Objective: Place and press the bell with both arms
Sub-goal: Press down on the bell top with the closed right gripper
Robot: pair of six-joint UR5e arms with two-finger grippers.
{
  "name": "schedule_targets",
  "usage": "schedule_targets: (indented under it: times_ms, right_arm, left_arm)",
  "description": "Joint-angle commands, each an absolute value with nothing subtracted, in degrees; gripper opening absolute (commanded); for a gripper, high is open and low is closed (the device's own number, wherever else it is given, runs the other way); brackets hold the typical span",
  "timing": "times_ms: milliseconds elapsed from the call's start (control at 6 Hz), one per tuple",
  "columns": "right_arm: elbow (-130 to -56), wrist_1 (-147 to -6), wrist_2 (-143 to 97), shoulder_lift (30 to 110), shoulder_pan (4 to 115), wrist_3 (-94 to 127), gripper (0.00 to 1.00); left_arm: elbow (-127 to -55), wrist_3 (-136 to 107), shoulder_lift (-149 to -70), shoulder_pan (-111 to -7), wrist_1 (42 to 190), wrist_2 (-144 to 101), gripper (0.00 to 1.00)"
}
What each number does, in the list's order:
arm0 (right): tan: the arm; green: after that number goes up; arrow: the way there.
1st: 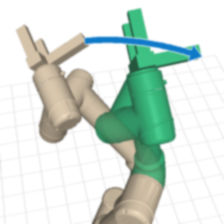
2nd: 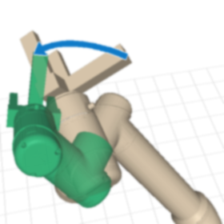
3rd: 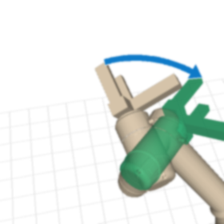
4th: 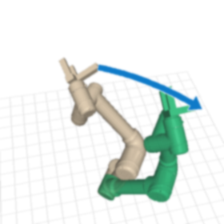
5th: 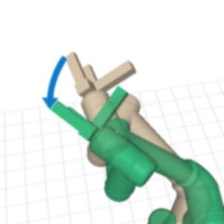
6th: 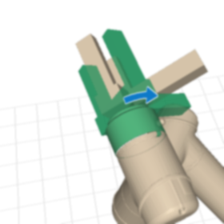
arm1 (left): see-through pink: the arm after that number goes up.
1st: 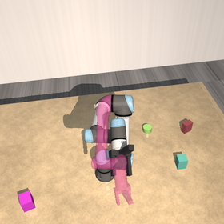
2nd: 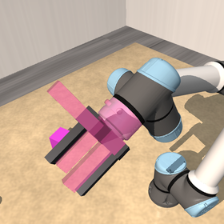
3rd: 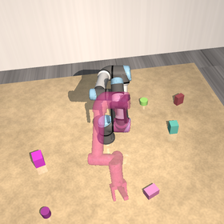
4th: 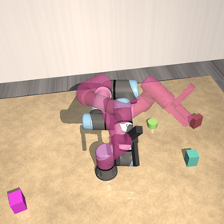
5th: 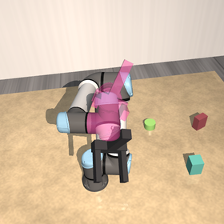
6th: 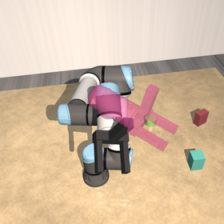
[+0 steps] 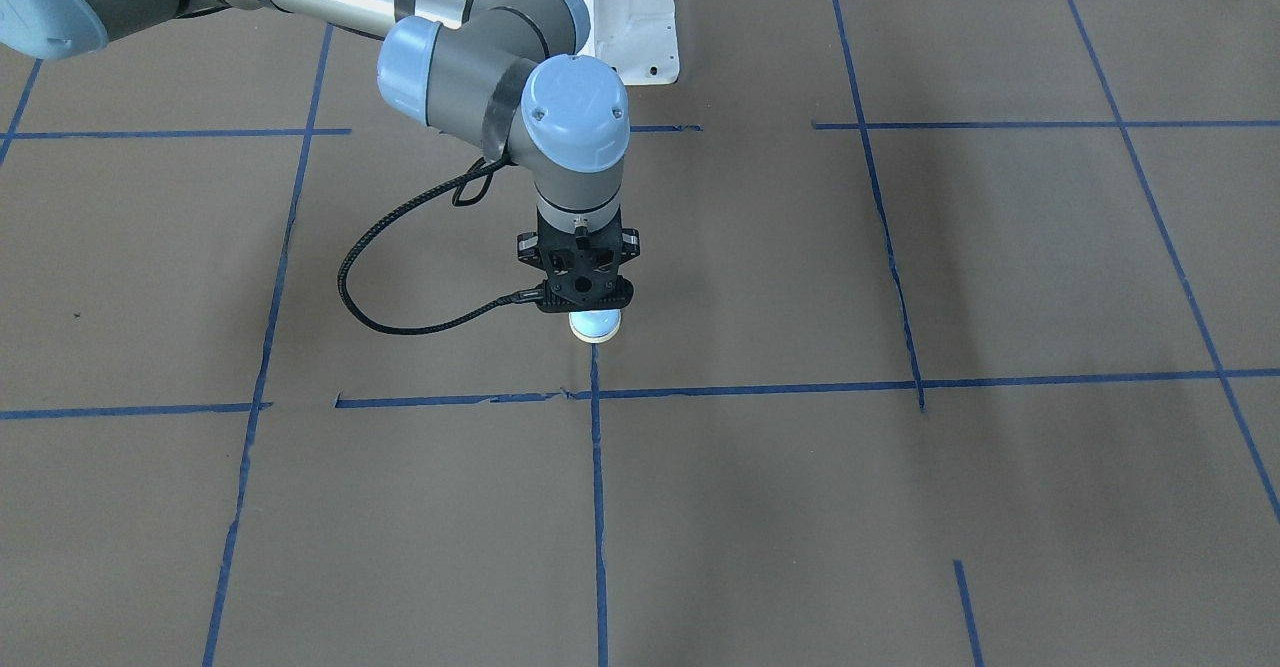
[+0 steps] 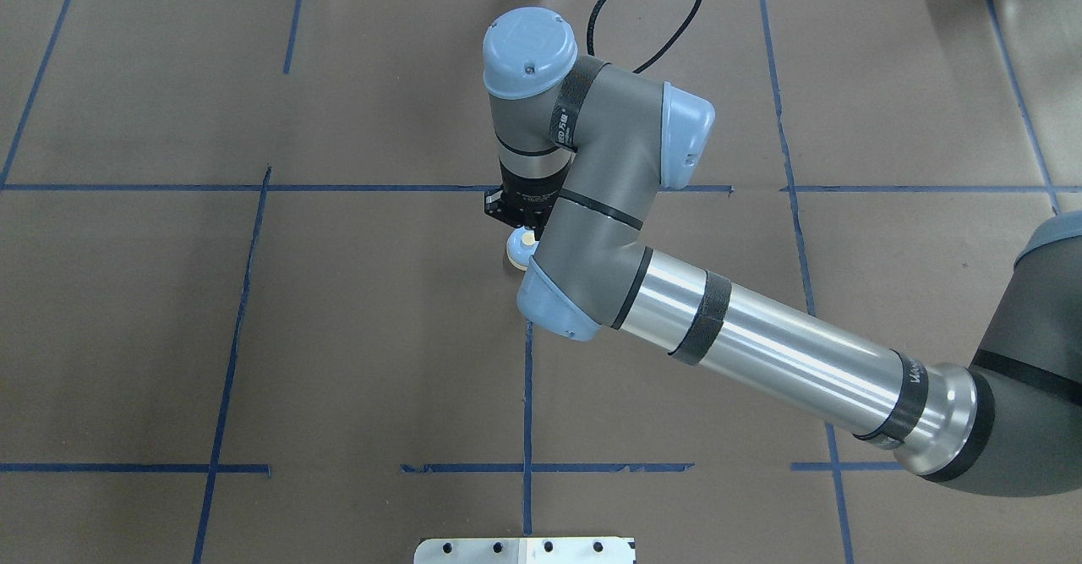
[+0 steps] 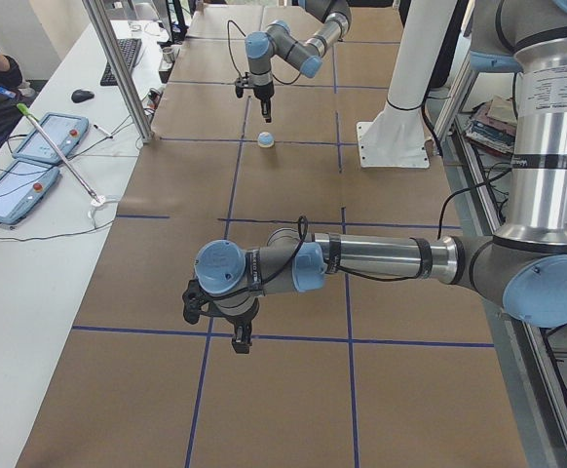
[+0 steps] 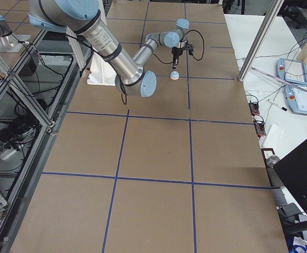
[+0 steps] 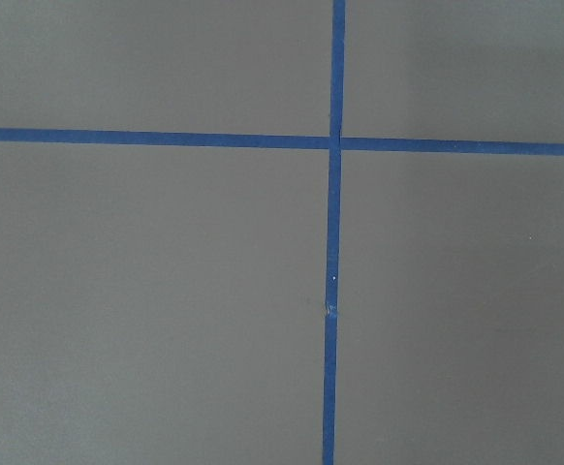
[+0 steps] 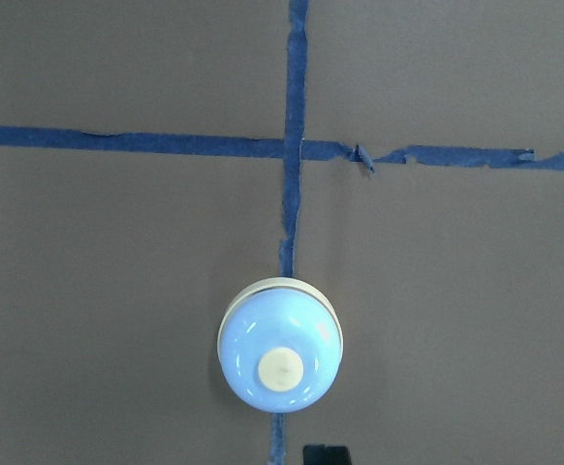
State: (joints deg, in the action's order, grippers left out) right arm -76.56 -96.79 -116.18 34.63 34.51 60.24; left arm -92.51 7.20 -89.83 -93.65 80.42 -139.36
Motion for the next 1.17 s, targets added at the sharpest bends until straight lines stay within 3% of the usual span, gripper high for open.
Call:
schedule_targets:
  times_ms: [0,1000]
  right_arm:
    - [-74.2,-93.9,-116.0,34.4,34.5,60.6,0.0]
    - [-70.0,-92.8,-115.3,32.1,33.8,61.3,0.0]
  left_arm:
    - [-92.7,7.2,-89.8,-93.7,80.4,-139.4,1.0]
    - [-92.7,6.9,-89.8,-93.7,80.4,-139.4,1.0]
